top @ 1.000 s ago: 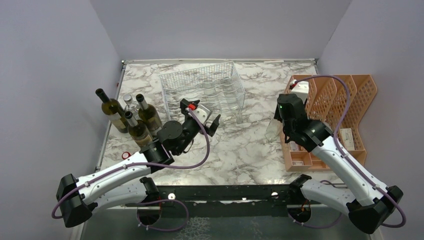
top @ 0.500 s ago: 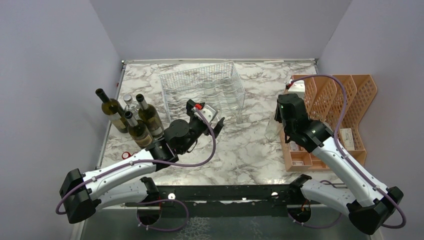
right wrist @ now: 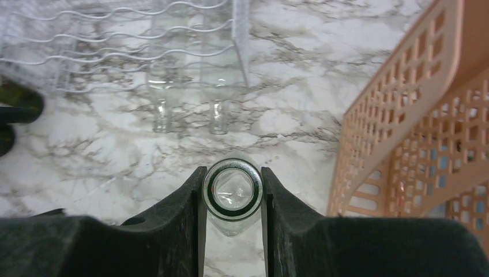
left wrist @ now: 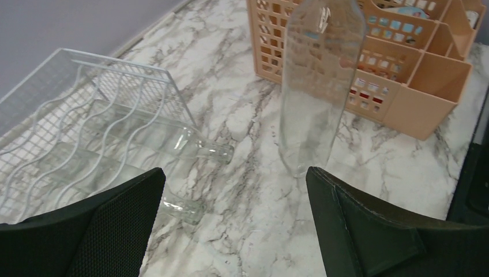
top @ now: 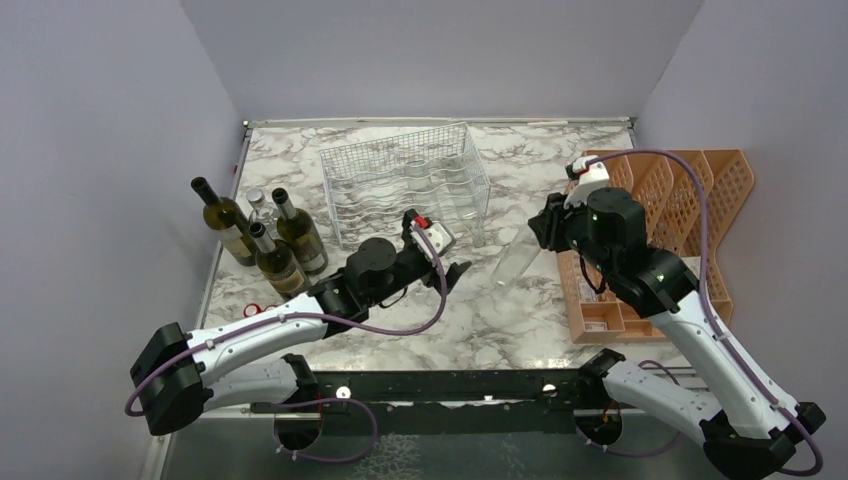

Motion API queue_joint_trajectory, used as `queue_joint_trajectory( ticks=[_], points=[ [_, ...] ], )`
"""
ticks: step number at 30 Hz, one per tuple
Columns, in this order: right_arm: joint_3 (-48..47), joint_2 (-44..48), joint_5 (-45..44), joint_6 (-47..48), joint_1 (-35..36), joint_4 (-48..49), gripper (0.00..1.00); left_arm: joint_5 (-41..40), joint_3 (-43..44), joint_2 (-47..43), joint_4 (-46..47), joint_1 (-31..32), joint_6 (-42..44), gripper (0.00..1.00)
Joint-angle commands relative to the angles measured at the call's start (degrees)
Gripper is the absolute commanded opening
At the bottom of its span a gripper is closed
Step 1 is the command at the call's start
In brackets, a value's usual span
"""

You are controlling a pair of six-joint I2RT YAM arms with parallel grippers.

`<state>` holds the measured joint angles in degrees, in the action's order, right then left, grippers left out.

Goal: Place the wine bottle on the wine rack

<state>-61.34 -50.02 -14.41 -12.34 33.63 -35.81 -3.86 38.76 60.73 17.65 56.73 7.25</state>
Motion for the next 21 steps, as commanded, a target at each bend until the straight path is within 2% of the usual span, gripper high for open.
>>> queue_joint_trajectory(
  ticks=[1,13,15,21],
  points=[
    [-5.2,0.5,16.0,0.5,-0.1,1.5,0.01,10.3,0.6,2.7,1.6,-0.1,-4.6,0.99],
    [-10.7,-2.3,34.0,1.1,-0.1,1.4,0.01,17.7,1.4,6.0,2.4,-0.1,-7.5,0.99],
    [-11.0,-2.7,37.3,1.8,-0.2,1.4,0.01,21.2,1.8,6.3,1.9,-0.2,-7.3,0.99],
    [-11.1,-3.1,48.3,2.7,-0.2,3.2,0.01,33.7,4.9,7.7,-1.6,-0.2,-7.3,0.86]
  ],
)
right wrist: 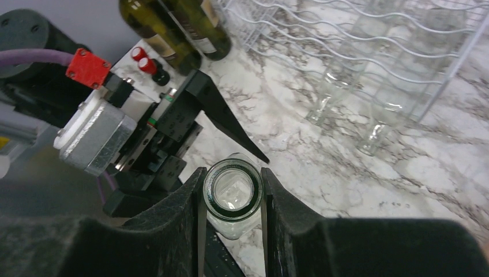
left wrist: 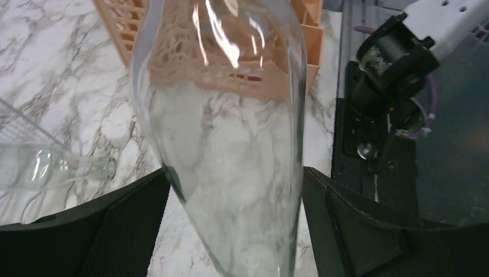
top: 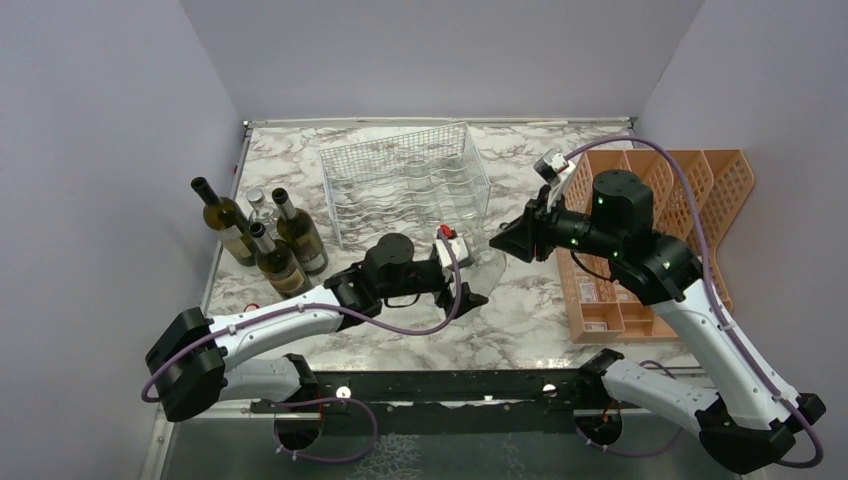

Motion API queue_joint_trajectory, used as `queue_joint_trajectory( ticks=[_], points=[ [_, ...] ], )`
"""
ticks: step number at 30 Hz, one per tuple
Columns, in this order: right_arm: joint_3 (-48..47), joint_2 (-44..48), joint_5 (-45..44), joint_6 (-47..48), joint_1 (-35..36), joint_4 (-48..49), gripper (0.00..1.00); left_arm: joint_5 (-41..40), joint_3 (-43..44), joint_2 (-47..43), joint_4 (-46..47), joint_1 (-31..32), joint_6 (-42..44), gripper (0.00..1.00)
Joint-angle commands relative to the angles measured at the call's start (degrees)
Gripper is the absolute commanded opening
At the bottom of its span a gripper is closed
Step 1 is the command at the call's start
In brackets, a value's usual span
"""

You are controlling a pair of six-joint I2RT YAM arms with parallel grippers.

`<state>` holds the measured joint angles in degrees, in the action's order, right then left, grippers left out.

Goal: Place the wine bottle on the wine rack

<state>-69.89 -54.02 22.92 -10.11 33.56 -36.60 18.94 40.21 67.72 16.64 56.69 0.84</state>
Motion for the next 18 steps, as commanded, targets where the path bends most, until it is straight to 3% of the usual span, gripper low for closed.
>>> queue_joint_trajectory(
  ticks=[1,5,7,13,18],
  points=[
    [-2.4,1.3,11.8,0.3,-0.1,4.8,0.01,12.0,3.5,0.7,-0.5,-0.2,-1.0,0.83],
    [-2.1,2.7,13.5,-0.2,-0.1,6.8,0.01,12.4,3.1,-0.4,0.2,-0.2,-0.9,0.63],
    [-2.0,3.4,14.1,-0.2,-0.1,7.0,0.01,10.8,3.2,-1.5,-0.9,-0.2,0.1,0.6],
    [-1.4,5.2,12.6,-2.0,-0.1,7.6,0.01,9.4,2.2,-4.7,-1.7,-0.2,2.6,0.78],
    [-1.3,6.6,10.7,-3.0,-0.1,9.1,0.01,9.6,2.3,-5.0,-1.6,-0.2,3.0,0.77]
  ],
)
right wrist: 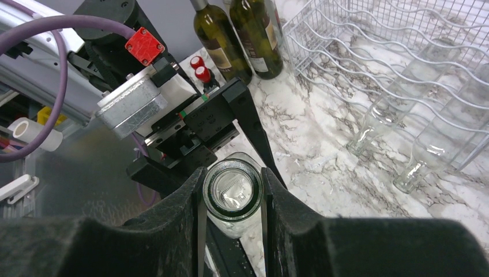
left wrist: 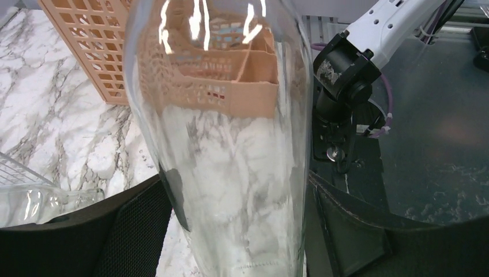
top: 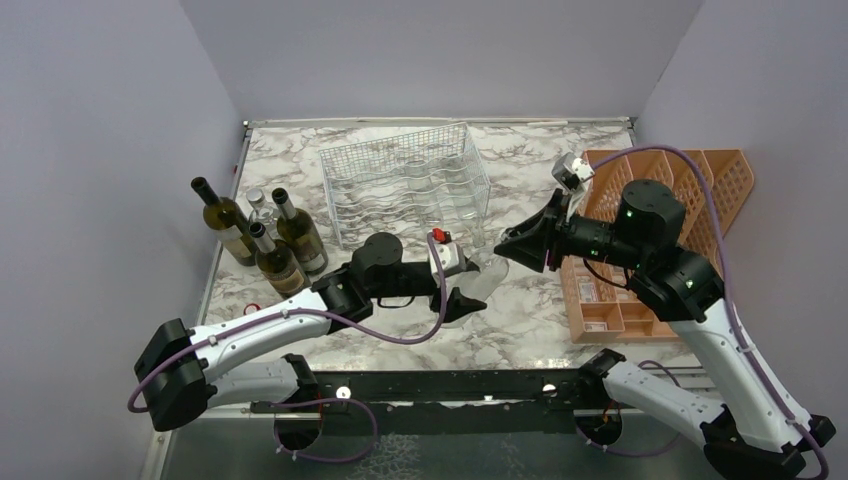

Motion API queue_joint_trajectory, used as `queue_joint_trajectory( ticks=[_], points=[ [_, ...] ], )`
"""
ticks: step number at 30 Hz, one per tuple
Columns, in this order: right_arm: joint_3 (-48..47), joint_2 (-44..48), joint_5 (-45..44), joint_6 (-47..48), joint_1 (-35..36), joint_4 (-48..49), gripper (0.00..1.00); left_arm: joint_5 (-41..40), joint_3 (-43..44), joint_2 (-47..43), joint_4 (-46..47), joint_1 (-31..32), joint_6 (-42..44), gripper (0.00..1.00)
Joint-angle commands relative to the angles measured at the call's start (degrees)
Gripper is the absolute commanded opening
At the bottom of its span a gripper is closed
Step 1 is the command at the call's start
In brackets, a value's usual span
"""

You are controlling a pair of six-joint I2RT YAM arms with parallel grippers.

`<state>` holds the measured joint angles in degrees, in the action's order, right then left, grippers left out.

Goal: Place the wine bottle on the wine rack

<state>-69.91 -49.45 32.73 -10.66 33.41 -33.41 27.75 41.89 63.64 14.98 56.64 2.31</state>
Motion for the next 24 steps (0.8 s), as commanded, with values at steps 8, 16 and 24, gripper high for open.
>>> queue_joint_trajectory(
  ticks=[8,16,24],
  points=[
    [-0.7,3.2,0.2,-3.1,0.1,3.5,0.19,-1.7,-0.7,-2.4,1.7,0.0,3.9,0.01],
    [0.7,5.0,-7.5,-0.9,0.1,-2.2,0.69,-12.6,-0.1,-4.1,-7.5,0.0,18.8,0.0],
    [-0.3,-2.5,-9.4,4.1,0.1,-4.6,0.8,-24.2,-7.8,-8.2,-6.1,0.0,37.0,0.0]
  ],
)
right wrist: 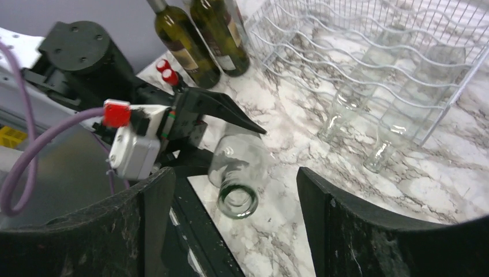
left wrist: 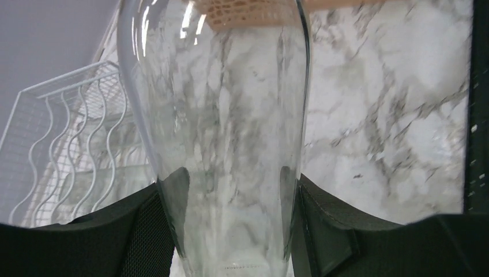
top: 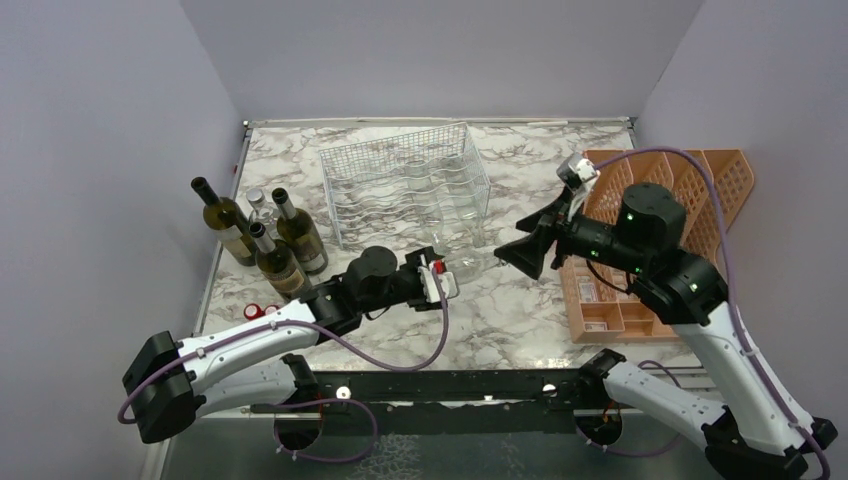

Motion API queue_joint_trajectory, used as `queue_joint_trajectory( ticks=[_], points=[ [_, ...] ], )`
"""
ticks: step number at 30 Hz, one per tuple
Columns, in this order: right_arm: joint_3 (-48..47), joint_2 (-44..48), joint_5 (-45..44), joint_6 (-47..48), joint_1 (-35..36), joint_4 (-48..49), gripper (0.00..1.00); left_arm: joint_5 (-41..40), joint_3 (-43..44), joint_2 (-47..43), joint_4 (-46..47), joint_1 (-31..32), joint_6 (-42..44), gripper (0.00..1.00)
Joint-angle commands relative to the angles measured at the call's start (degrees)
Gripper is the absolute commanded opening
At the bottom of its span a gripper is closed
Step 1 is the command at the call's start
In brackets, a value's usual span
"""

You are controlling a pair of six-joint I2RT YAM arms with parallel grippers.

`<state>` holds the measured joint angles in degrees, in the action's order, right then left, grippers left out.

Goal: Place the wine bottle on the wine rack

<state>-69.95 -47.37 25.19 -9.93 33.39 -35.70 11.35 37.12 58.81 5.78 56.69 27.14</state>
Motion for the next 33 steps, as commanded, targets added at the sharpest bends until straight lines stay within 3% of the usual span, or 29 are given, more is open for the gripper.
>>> queue_joint_trajectory(
  ticks=[1,10,18,25,33],
  points=[
    [0.0,-6.1,-1.0,3.9,0.1,-2.3,0.8,-8.1,-3.8,-3.9,3.4,-0.1,13.7,0.0],
    [0.2,-20.7,12.9,5.7,1.1,-2.3,0.79,-10.5,-8.4,-5.7,5.5,-0.1,24.6,0.0],
    [1.7,-27.3,6.4,4.7,10.4,-0.7,0.76,-11.1,-9.8,-6.4,8.8,-0.1,27.4,0.0],
    [1.7,-30.7,3.9,3.7,11.4,-1.5,0.65,-9.2,-11.4,-8.7,9.1,0.0,29.2,0.0],
    [2.3,-33.0,6.9,2.5,12.7,-0.5,0.65,-10.5,-11.6,-9.6,9.6,0.0,30.4,0.0]
  ],
)
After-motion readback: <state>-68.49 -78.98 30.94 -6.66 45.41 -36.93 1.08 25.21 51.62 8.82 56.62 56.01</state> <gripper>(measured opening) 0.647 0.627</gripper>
